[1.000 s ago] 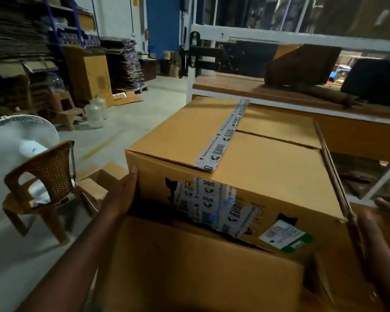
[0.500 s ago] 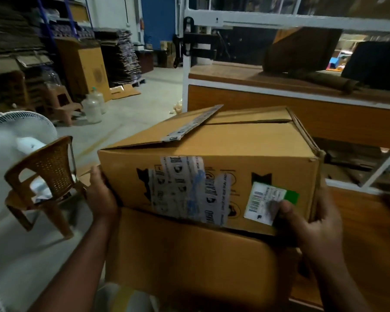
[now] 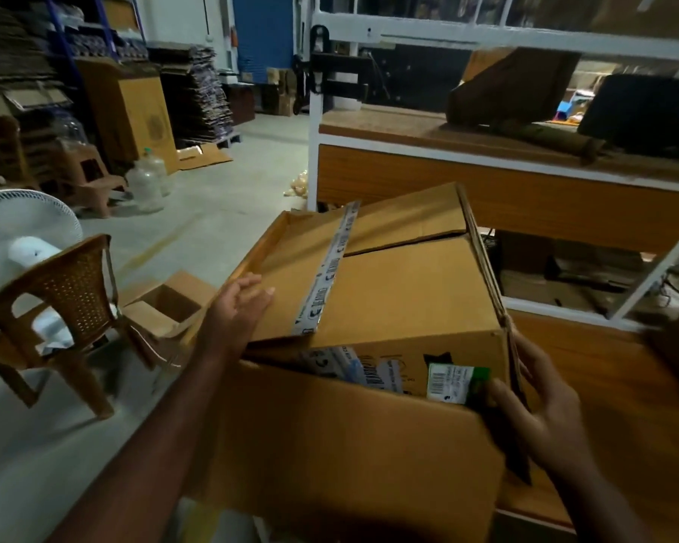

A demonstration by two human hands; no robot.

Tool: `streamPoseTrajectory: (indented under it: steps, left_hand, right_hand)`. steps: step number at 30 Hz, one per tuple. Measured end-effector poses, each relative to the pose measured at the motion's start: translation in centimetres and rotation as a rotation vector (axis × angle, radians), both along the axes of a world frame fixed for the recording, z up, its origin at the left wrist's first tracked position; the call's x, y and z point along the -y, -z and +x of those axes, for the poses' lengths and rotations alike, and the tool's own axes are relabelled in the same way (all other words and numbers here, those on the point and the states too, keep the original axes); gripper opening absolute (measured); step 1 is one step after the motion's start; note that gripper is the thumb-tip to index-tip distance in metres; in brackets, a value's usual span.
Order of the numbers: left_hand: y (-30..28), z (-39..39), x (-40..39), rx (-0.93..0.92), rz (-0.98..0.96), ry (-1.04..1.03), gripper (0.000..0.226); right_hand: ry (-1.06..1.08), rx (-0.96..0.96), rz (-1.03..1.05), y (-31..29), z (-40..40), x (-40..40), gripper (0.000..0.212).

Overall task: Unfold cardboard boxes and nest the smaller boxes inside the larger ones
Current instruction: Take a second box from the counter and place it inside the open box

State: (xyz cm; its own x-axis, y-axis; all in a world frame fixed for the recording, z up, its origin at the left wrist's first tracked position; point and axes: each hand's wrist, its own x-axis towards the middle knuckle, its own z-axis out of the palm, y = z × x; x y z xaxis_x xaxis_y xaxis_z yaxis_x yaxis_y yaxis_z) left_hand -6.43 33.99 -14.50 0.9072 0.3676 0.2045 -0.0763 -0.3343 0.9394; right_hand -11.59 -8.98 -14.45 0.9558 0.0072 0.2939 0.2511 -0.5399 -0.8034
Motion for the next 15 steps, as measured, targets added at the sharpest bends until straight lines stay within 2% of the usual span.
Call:
streamPoseTrajectory:
  steps: [4, 7, 9, 11, 13, 15]
  left_hand:
    - [-0.2, -0.1, 2.3, -0.115, 0.363, 0.294, 0.104]
    - [-0.3, 0.0, 1.7, -0.158, 0.500, 0.379, 0.120]
    - [-0.2, -0.2, 1.5, -0.139, 0.487, 0.371, 0.116]
    - [0.0, -0.6, 1.4, -0.050, 0.489, 0.301, 0.101]
    - [1.0, -0.9, 1.4, 0.087, 0.540, 0.142, 0.080]
    - [1.2, -1.2, 1.5, 0.121, 0.518, -0.094, 0.067]
  right_hand:
    - [-0.012, 0.035, -0.040, -1.5, 0.1, -0.3, 0.082]
    - [-0.028, -0.042, -0.103, -2.1, 0.5, 0.8, 0.084]
    - [-0.056, -0.029, -0.136, -2.5, 0.5, 1.9, 0.078]
    - [-0.022, 0.075, -0.176, -2.5, 0.3, 2.5, 0.066]
    - [0.090, 0.221, -0.222, -2.2, 0.1, 2.6, 0.057]
    - [0.229, 0.308, -0.223, -2.0, -0.1, 2.3, 0.063]
